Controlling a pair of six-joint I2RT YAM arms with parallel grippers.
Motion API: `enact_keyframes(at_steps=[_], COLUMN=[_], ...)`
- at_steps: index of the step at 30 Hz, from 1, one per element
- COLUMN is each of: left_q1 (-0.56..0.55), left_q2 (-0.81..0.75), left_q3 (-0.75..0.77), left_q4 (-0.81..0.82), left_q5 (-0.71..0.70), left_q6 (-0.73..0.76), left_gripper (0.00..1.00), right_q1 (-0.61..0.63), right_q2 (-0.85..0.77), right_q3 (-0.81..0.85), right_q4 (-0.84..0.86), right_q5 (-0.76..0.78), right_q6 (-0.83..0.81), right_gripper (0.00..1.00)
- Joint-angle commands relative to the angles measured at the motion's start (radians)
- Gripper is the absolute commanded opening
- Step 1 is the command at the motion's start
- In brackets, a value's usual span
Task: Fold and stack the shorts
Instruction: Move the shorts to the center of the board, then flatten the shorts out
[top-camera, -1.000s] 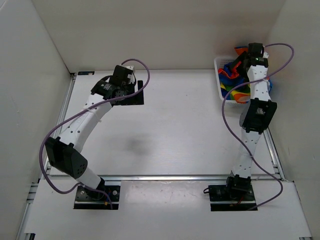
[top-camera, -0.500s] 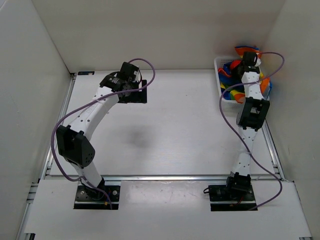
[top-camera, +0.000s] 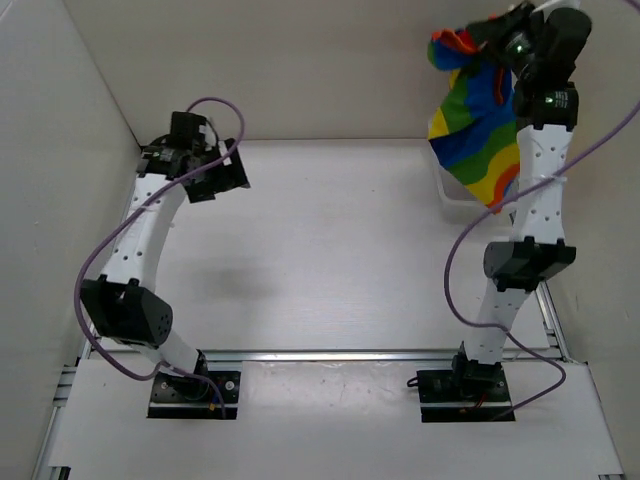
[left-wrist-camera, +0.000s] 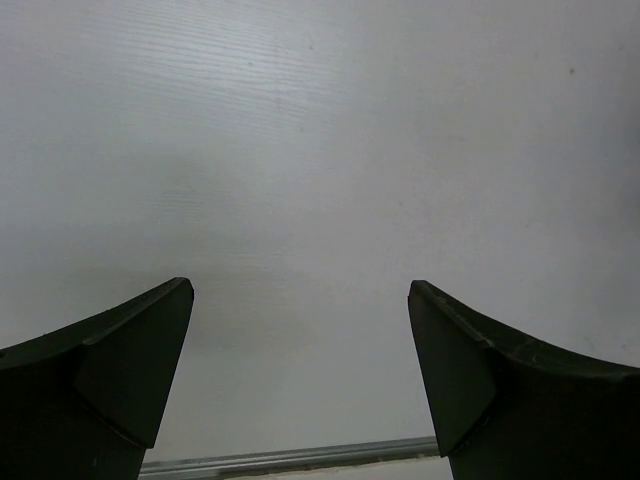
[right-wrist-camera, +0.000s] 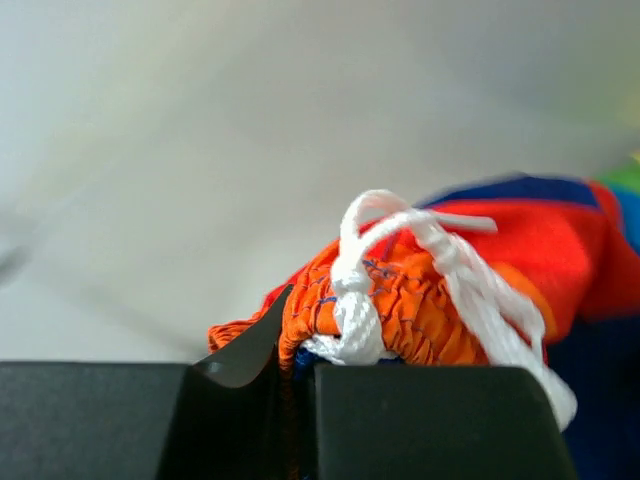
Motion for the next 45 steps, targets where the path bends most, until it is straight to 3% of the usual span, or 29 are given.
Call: enact_keyframes(at_steps=[1, 5, 9, 12, 15, 16, 19, 20, 21, 23, 25, 26, 29, 31, 33, 36, 40, 45], left_q1=[0.11, 0.216, 0.316, 0.371, 0.39, 0.39, 0.39, 0.39, 0.39, 0.39, 0.39, 0.39, 0.35, 0.324, 0.301, 0.247, 0.223, 0.163], left_q2=[-0.124, -0.2, -0.24, -0.251, -0.262, -0.272, -0.292, -0.292, -0.302, -0.312, -0.329, -0.338, -0.323, -0.279, -0.156, 0.067, 0.321, 0.627], left_q3=[0.038, 0.089, 0.13, 0.139, 0.116, 0.104, 0.028, 0.001, -0.022, -0.077, -0.158, -0.193, -0.316, -0.377, -0.378, -0.228, 0.005, 0.359], left_q4=[-0.037, -0.048, -0.048, -0.072, -0.072, -0.072, -0.072, -0.062, -0.062, -0.075, -0.062, -0.025, 0.051, 0.101, 0.154, 0.155, 0.155, 0.026], left_q5=[0.076, 0.128, 0.146, 0.168, 0.168, 0.168, 0.182, 0.182, 0.182, 0.132, 0.131, 0.162, 0.18, 0.203, 0.225, 0.135, 0.134, 0.044], left_q6=[-0.017, -0.017, -0.017, -0.017, -0.026, -0.026, -0.026, -0.017, -0.007, 0.003, 0.012, 0.012, -0.028, -0.052, -0.08, -0.089, -0.099, -0.119], left_gripper=[1.0, 1.0, 1.0, 1.0, 1.0, 1.0, 1.0, 1.0, 1.0, 0.98, 0.96, 0.94, 0.91, 0.95, 0.99, 0.99, 0.99, 0.99], right_q1=[0.092, 0.234, 0.318, 0.359, 0.399, 0.425, 0.45, 0.438, 0.412, 0.371, 0.323, 0.311, 0.289, 0.277, 0.298, 0.381, 0.527, 0.648], right_q2=[-0.074, -0.118, -0.14, -0.186, -0.322, -0.356, -0.453, -0.465, -0.492, -0.547, -0.687, -0.772, -0.863, -0.864, -0.839, -0.795, -0.74, -0.576], right_q3=[0.102, 0.147, 0.146, 0.065, -0.204, -0.413, -0.715, -0.871, -0.937, -1.162, -1.312, -1.413, -1.475, -1.475, -1.495, -1.539, -1.561, -1.52], right_q4=[0.172, 0.345, 0.386, 0.288, 0.092, 0.055, -0.077, -0.103, -0.131, -0.157, -0.104, -0.104, -0.119, -0.133, -0.133, -0.084, -0.012, 0.033], right_q5=[-0.214, -0.239, -0.28, -0.347, -0.37, -0.355, -0.26, -0.228, -0.131, -0.078, -0.023, 0.032, 0.087, 0.043, -0.02, -0.071, -0.062, -0.027], right_q6=[0.093, 0.151, 0.16, 0.07, -0.144, -0.206, -0.384, -0.399, -0.378, -0.308, -0.217, -0.2, -0.169, -0.148, -0.122, -0.059, 0.005, 0.048], right_gripper=[0.0, 0.0, 0.0, 0.0, 0.0, 0.15, 0.7, 0.85, 0.88, 0.9, 0.86, 0.74, 0.6, 0.66, 0.83, 0.89, 0.89, 0.87])
